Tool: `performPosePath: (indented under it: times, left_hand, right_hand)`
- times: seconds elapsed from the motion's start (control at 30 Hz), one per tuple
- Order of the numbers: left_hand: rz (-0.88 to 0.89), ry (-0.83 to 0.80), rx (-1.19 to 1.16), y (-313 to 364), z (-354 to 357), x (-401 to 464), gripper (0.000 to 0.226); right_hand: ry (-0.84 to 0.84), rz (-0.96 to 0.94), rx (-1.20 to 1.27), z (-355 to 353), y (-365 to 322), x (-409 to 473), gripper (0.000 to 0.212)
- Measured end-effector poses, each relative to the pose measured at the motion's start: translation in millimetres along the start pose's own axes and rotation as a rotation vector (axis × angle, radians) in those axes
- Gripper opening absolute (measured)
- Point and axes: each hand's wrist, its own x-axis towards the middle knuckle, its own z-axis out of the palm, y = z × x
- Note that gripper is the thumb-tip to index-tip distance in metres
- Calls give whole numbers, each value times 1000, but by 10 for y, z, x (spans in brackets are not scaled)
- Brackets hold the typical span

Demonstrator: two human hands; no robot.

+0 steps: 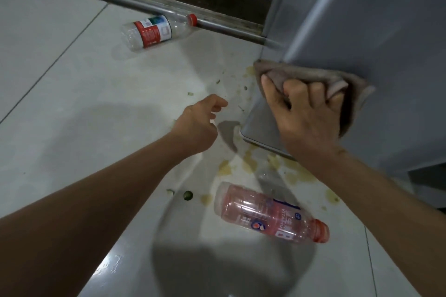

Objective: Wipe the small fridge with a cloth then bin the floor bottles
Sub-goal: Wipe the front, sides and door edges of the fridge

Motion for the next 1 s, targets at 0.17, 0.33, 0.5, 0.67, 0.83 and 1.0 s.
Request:
performPosePath:
  times: [0.17,0.33,0.5,0.67,0.83,1.0]
  left_hand:
    - [-22,1,-15,-144,-79,-69,49]
    - [-16,19,-7,-134,-97,-113,45]
    - [-44,0,-9,-78,-27,-130,44]
    - [-55,-8,-4,-106,51,-127,43]
    - [-42,-21,28,-98,128,-137,39]
    - [-25,-4,12,-18,159,-132,37]
  right_hand:
    - [-207,-289,-22,168,-302,-203,44]
    - [-457,-458,170,258,-644,-468,38]
    - [-632,-530,275,129,-495,-629,47]
    - [-810,-256,230,-98,128,-1147,62]
    - [-649,-224,317,-21,-41,-1019,46]
    - [-378,-246,345,184,-559,-669,31]
